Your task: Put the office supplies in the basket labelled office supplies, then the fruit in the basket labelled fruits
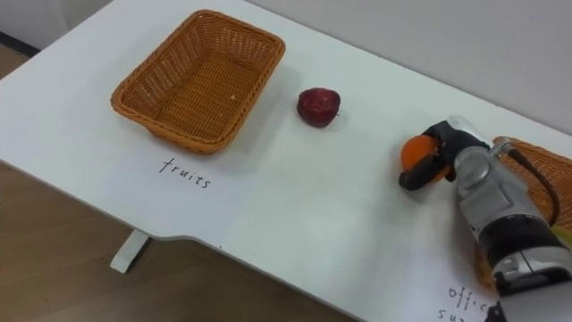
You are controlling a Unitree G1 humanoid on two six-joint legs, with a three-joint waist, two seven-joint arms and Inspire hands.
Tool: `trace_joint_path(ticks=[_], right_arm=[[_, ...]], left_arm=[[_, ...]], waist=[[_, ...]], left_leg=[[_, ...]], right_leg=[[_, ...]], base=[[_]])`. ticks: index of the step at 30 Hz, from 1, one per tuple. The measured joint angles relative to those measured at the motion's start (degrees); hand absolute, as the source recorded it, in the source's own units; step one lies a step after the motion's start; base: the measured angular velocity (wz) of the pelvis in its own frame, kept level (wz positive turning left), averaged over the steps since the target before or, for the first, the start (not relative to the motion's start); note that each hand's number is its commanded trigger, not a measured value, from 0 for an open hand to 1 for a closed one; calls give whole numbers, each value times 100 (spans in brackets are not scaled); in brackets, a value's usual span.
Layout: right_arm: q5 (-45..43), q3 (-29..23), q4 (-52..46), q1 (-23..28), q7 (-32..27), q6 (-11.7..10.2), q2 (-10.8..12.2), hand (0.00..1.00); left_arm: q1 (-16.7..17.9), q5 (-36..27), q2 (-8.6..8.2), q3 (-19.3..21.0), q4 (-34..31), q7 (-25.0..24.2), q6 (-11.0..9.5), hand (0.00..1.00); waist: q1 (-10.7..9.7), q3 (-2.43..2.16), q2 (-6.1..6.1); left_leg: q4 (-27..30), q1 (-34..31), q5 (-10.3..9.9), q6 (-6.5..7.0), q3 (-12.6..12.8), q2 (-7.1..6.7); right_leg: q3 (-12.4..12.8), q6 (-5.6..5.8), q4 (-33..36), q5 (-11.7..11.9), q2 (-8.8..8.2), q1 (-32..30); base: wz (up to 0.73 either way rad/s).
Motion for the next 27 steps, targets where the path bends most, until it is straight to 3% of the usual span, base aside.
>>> trace_joint_path(ticks=[9,15,23,27], right_arm=[[24,-10,-344,3,68,6,2,100],[-19,-9,-1480,72,254,1,1,100],[-259,-40,-2894,152,448,-6,-3,100],[-257,-180,-3244,198,513,2,-4,100]], left_arm=[[-54,59,4,-2,-44,2,-10,0],[-93,62,-2,72,-141,26,-12,0],[-107,92,-195,191,129,199,-51,0],[-22,101,-271,390,146,182,-55,0]], waist=[[-54,-7,4],[-166,-22,25],[-325,-81,208],[-354,-102,222]], left_leg=[[-2,-53,0,0,38,6],[-17,36,0,1,128,13],[-200,433,5,11,135,3],[-276,511,16,11,129,-3]], right_leg=[[77,0,2,0,6,-82],[234,0,-1,0,6,-59],[351,3,1,-1,-4,196],[339,13,-3,-7,-10,289]], base=[[-3],[-7],[-7],[0]])
